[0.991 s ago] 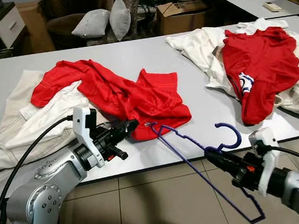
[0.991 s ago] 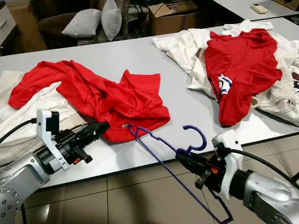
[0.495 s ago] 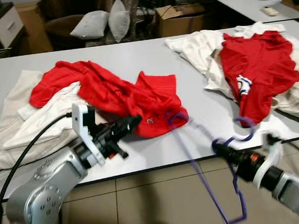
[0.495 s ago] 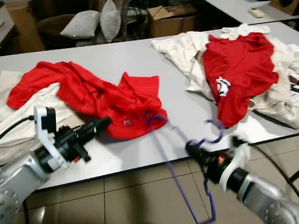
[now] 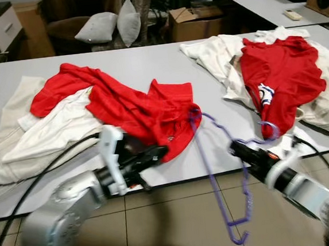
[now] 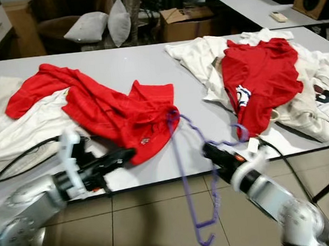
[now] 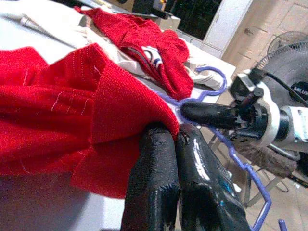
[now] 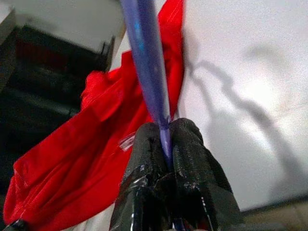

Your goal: Hang hanger

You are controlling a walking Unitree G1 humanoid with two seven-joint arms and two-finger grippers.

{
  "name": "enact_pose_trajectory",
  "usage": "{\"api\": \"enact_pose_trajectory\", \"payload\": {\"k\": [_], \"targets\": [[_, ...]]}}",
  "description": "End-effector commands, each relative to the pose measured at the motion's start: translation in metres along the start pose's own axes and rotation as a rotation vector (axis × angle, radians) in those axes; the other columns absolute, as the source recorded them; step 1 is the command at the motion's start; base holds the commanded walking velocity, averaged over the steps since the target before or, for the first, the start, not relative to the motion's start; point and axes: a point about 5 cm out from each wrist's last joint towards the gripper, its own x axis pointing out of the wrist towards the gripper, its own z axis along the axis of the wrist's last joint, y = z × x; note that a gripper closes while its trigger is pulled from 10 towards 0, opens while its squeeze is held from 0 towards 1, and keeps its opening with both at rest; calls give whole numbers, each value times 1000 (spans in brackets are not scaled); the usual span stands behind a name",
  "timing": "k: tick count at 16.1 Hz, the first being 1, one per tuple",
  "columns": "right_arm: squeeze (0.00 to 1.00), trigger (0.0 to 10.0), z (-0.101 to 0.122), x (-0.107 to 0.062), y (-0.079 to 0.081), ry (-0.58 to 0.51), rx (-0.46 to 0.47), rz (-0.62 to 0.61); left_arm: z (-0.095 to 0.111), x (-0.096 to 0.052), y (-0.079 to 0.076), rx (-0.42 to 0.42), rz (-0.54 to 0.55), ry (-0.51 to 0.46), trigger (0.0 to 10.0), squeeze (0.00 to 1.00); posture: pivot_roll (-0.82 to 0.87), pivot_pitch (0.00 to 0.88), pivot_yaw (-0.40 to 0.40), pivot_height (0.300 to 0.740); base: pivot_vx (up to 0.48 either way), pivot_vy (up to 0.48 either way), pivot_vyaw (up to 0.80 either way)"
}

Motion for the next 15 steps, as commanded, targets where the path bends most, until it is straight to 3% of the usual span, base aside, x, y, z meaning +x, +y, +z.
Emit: {"api": "enact_pose_trajectory", "payload": {"k": [1, 4, 7, 10, 11, 15], "targets": [[0, 10000, -2, 5, 3, 21, 8, 19, 3, 6, -1, 40, -1, -3, 0, 0, -40, 0, -26, 740, 0, 0, 0], [0, 10000, -5, 7, 6, 97, -25, 30, 15, 16, 11, 108, 116, -87, 0, 0, -28, 0, -43, 740, 0, 0, 0], [0, 10000, 0, -10, 2, 108, -62, 19, 25, 5, 24, 120, 215, -174, 0, 0, -27, 0, -52, 740, 0, 0, 0], [0, 10000, 2, -13, 1, 119, -65, 30, 28, 2, 17, 110, 145, -227, 0, 0, -28, 0, -52, 740, 0, 0, 0], [0, 10000, 3, -5, 6, 127, -68, 61, 22, 5, 6, 114, 50, -183, 0, 0, -22, 0, -55, 740, 0, 0, 0], [0, 10000, 1, -1, 23, 197, -108, 196, 18, 8, 1, 167, 5, -150, 0, 0, -10, 0, -67, 740, 0, 0, 0]]}}
